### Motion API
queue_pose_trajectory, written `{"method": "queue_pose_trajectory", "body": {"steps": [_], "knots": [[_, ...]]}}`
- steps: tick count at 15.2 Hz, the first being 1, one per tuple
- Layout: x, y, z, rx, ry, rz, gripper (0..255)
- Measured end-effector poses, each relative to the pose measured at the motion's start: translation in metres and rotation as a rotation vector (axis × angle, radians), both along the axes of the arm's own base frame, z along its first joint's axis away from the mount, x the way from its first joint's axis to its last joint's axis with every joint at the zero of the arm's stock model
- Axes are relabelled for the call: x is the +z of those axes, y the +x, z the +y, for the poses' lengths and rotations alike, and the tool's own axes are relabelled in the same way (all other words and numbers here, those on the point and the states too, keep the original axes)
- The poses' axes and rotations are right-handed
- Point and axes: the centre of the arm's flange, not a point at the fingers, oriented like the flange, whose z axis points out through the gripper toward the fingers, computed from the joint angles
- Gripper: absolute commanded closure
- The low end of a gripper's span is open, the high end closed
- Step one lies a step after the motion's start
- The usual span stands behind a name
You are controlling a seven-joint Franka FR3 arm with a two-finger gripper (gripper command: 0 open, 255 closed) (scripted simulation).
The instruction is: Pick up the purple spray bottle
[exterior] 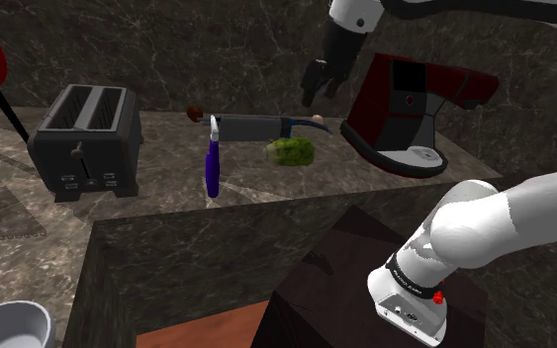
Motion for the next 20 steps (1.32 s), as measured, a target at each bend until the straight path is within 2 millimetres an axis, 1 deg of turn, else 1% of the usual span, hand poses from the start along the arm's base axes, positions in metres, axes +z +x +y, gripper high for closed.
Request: {"method": "queue_pose_trajectory", "body": {"steps": [3,5,9,13,16,18,19,20], "knots": [[-0.021,0.035,0.024,-0.058,0.013,0.013,0],[-0.028,0.052,0.039,-0.097,0.022,0.021,0],[-0.053,0.095,0.068,-0.175,0.04,0.037,0],[-0.074,0.135,0.091,-0.252,0.056,0.054,0],[-0.091,0.17,0.104,-0.311,0.07,0.066,0],[-0.104,0.195,0.117,-0.349,0.08,0.075,0],[-0.108,0.204,0.119,-0.365,0.083,0.079,0],[-0.114,0.207,0.119,-0.374,0.085,0.08,0]]}}
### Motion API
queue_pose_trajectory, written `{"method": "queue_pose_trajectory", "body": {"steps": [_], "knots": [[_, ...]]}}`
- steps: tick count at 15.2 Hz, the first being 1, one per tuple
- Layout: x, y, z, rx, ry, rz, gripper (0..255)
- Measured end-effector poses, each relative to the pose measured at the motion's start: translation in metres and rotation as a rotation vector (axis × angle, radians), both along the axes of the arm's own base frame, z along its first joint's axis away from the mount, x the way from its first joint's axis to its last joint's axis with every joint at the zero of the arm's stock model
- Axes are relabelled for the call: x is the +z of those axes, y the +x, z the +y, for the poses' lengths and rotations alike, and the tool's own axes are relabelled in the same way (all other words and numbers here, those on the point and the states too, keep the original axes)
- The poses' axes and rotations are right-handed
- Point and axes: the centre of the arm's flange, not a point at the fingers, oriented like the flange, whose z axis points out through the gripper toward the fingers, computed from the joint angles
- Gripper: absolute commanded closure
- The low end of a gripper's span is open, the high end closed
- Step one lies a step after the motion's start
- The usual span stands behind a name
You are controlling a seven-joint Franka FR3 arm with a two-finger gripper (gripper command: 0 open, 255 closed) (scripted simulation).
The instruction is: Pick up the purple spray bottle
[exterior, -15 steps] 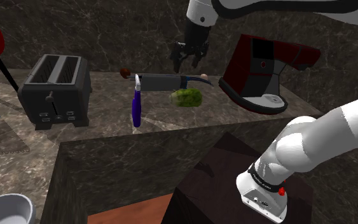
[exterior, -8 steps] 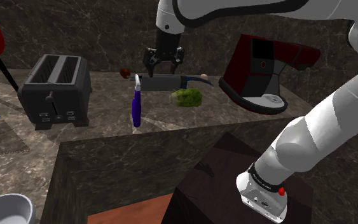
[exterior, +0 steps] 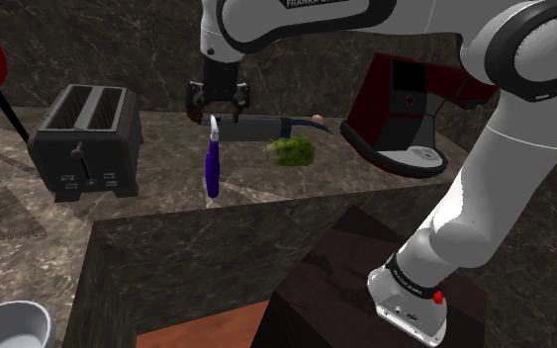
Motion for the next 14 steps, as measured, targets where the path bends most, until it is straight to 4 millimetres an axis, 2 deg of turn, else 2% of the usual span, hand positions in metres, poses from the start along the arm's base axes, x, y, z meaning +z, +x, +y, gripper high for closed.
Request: {"method": "queue_pose_trajectory", "body": {"steps": [7,8,14], "knots": [[-0.035,0.005,0.002,-0.009,0.001,0.001,0],[-0.037,0.005,0.001,-0.009,0.001,0.001,255],[-0.039,0.005,0.001,-0.009,0.002,0.0,255]]}}
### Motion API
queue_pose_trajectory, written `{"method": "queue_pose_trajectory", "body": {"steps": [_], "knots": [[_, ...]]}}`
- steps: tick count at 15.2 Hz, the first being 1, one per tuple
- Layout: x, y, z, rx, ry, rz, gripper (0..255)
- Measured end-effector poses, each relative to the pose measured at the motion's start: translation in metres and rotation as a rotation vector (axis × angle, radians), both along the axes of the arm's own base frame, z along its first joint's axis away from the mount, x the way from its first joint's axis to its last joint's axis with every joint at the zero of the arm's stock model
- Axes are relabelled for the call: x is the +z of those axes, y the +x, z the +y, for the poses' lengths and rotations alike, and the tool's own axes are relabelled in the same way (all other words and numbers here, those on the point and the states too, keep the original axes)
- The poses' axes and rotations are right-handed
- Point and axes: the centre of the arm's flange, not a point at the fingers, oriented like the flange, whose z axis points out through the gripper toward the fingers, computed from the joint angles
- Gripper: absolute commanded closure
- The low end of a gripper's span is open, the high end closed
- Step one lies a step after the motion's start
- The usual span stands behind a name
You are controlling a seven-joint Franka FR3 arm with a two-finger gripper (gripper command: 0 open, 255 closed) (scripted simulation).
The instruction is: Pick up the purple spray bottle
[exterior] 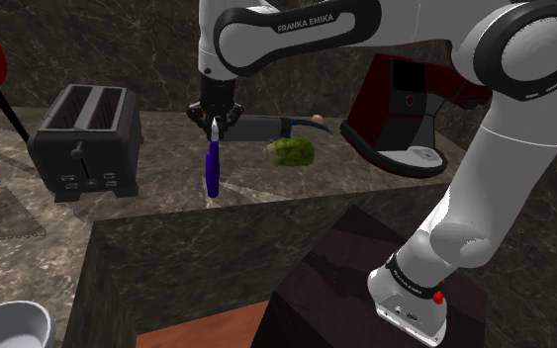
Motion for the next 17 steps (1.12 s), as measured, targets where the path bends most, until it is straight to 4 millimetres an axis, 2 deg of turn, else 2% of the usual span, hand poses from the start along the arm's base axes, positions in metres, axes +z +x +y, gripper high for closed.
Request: {"method": "queue_pose_trajectory", "body": {"steps": [5,17], "knots": [[0.002,0.0,0.0,0.0,0.0,0.0,255],[0.061,-0.001,0.0,0.0,0.0,0.001,255]]}}
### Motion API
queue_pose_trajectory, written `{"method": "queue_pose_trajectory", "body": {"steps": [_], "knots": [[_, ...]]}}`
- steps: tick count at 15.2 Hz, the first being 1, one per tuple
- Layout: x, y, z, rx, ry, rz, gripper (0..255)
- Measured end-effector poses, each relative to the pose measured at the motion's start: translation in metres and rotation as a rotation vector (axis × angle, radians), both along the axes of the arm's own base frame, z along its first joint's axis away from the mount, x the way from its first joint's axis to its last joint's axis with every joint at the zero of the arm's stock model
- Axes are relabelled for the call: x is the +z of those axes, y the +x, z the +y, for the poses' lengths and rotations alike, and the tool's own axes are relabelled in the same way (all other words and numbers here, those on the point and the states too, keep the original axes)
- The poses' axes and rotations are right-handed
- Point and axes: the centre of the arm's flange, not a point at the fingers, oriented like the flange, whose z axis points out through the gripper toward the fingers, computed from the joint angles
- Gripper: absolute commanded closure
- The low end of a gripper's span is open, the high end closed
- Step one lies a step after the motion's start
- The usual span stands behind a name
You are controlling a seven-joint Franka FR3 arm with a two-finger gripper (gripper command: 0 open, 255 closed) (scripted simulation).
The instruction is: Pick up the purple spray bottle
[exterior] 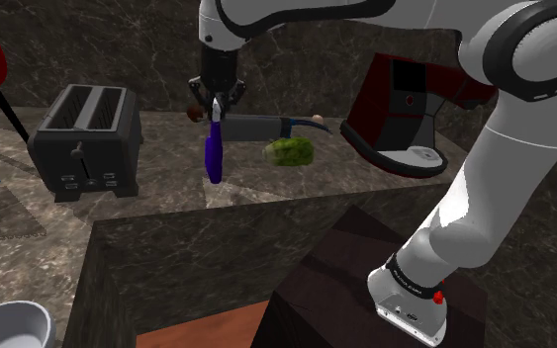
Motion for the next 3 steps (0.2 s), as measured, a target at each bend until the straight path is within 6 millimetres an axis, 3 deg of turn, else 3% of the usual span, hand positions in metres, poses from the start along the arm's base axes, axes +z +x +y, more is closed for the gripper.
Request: {"method": "queue_pose_trajectory", "body": {"steps": [3], "knots": [[0.0141,0.0016,0.0002,0.0,0.0,0.0,255]]}}
